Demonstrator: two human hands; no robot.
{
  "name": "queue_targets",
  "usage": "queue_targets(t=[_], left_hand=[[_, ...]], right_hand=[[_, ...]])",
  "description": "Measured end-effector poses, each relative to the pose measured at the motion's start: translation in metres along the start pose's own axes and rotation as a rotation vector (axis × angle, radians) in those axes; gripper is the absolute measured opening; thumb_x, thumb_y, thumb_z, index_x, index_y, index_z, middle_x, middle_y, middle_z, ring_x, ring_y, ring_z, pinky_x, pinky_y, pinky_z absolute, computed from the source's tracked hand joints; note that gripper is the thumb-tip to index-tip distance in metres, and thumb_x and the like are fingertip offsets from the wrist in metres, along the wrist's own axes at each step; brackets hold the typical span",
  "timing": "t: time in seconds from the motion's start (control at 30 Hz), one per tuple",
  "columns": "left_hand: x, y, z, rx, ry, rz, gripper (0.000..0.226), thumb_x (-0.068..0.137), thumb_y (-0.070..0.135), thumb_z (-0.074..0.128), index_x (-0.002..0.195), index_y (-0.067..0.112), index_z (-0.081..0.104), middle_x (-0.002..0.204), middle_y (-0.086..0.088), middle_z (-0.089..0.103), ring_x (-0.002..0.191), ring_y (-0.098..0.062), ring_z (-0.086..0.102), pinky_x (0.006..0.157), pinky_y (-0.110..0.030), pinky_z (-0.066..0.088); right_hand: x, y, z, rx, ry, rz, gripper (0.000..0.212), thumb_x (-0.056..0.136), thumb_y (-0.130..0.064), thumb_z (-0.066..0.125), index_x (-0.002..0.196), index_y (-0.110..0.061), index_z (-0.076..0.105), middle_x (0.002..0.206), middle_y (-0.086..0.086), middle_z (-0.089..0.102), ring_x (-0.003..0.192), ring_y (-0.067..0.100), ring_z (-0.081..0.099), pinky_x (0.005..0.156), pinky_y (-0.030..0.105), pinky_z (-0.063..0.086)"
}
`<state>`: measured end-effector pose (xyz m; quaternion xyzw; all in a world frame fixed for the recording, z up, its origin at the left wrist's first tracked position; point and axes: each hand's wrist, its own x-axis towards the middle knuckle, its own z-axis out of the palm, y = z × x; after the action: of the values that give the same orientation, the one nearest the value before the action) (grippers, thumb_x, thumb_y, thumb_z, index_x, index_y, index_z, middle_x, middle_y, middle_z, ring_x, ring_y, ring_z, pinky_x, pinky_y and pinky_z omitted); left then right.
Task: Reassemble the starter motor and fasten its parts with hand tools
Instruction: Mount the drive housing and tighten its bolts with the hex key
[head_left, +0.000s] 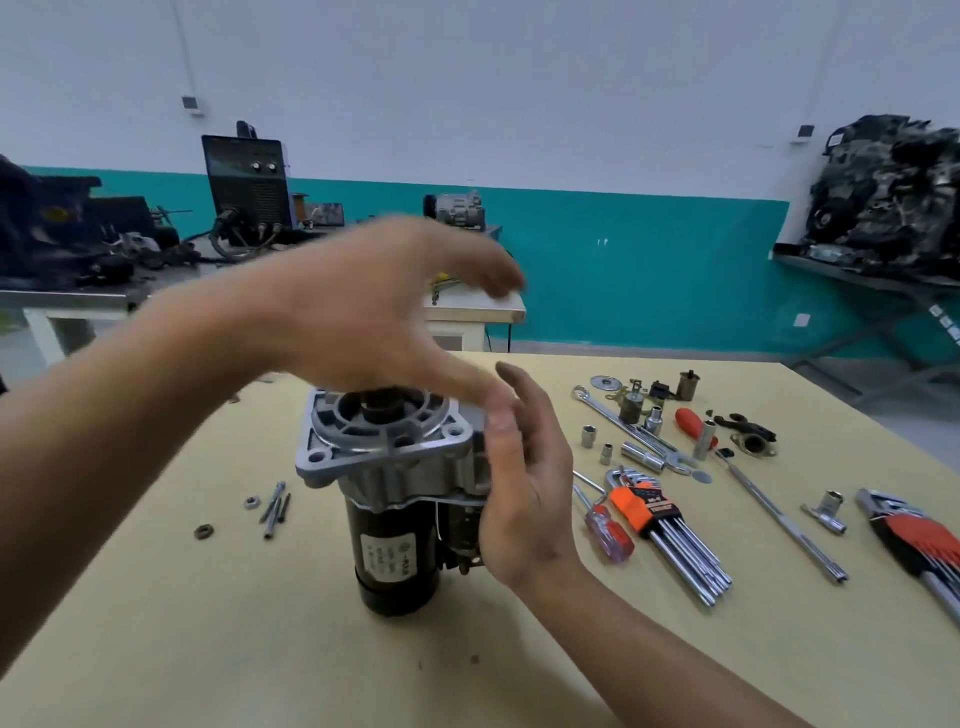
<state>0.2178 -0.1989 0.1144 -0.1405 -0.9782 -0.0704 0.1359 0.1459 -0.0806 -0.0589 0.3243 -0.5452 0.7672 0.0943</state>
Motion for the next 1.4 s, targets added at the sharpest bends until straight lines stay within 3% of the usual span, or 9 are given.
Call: queue_targets(t=[0.1,0.2,0.27,0.33,0.4,0.57,0.87,1.13,1.4], left_hand=[[-0.033,-0.057,0.013,-0.375,0.53,0.014,0.066,0.07,0.081,0.062,0.125,0.045,0.056,0.128,0.022,0.063,0.121,0.004,0.056,0.101,-0.034,0.044],[-0.058,-0.074,0.081,-0.838,0.376,-0.09,0.1,0.059,0.087,0.065,0.142,0.033,0.046,0.14,0.007,0.057,0.13,-0.015,0.054,0.104,-0.051,0.045],[-0.066,-0.07,0.13,-1.234,0.284,-0.11,0.119,0.056,0.082,0.073,0.149,0.017,0.035,0.145,-0.006,0.055,0.132,-0.024,0.053,0.104,-0.044,0.048],[-0.069,-0.06,0.158,-1.398,0.304,-0.081,0.107,0.067,0.071,0.075,0.145,0.007,0.039,0.143,-0.012,0.056,0.131,-0.027,0.054,0.102,-0.037,0.05],[-0.064,-0.056,0.17,-1.347,0.366,-0.093,0.081,0.075,0.059,0.075,0.137,0.013,0.054,0.139,-0.012,0.06,0.128,-0.026,0.057,0.099,-0.036,0.052],[-0.056,-0.052,0.184,-1.302,0.507,-0.142,0.069,0.064,0.064,0.082,0.117,0.021,0.071,0.119,-0.012,0.071,0.113,-0.031,0.067,0.089,-0.04,0.056],[-0.055,-0.053,0.175,-1.337,0.369,-0.044,0.07,0.066,0.055,0.085,0.125,0.023,0.066,0.125,-0.006,0.069,0.119,-0.026,0.064,0.092,-0.032,0.052],[-0.051,-0.049,0.177,-1.382,0.491,-0.03,0.066,0.068,0.072,0.073,0.121,0.032,0.069,0.125,-0.001,0.069,0.122,-0.025,0.061,0.099,-0.04,0.051],[-0.053,-0.045,0.175,-1.183,0.342,0.032,0.08,0.073,0.051,0.08,0.127,-0.001,0.054,0.122,0.003,0.07,0.116,-0.014,0.064,0.094,-0.021,0.049]], right_hand=[[0.0,-0.003,-0.002,-0.047,-0.012,0.013,0.034,0.09,-0.048,0.051,0.114,-0.029,0.065,0.101,-0.006,0.068,0.092,0.006,0.066,0.068,0.018,0.054],[0.0,-0.001,-0.003,-0.015,-0.005,0.0,0.033,0.09,-0.042,0.048,0.091,-0.017,0.071,0.084,0.0,0.069,0.082,0.019,0.065,0.061,0.032,0.053],[0.0,-0.002,-0.001,0.004,0.001,0.002,0.036,0.089,-0.04,0.047,0.086,-0.012,0.069,0.081,0.012,0.066,0.081,0.036,0.061,0.062,0.047,0.052],[0.001,-0.001,0.0,0.013,0.023,0.004,0.038,0.087,-0.039,0.047,0.083,-0.007,0.067,0.077,0.016,0.064,0.078,0.042,0.058,0.061,0.048,0.049],[0.001,0.001,-0.002,0.018,0.047,0.021,0.038,0.085,-0.04,0.047,0.078,-0.007,0.063,0.071,0.015,0.059,0.07,0.036,0.053,0.058,0.043,0.044],[0.0,0.002,-0.004,0.085,0.014,0.029,0.03,0.084,-0.039,0.048,0.076,-0.014,0.062,0.071,0.023,0.056,0.069,0.031,0.054,0.057,0.04,0.044],[0.002,-0.001,-0.007,-0.013,-0.061,-0.006,0.03,0.087,-0.043,0.05,0.075,-0.016,0.057,0.07,-0.006,0.056,0.069,0.011,0.054,0.059,0.03,0.045],[-0.001,0.003,-0.006,0.024,-0.032,-0.019,0.032,0.089,-0.041,0.049,0.079,-0.016,0.065,0.071,-0.009,0.064,0.07,0.005,0.06,0.057,0.022,0.048],[-0.001,0.001,-0.005,0.042,0.061,0.033,0.038,0.085,-0.043,0.051,0.081,-0.008,0.065,0.074,0.007,0.063,0.074,0.021,0.06,0.057,0.032,0.049]])
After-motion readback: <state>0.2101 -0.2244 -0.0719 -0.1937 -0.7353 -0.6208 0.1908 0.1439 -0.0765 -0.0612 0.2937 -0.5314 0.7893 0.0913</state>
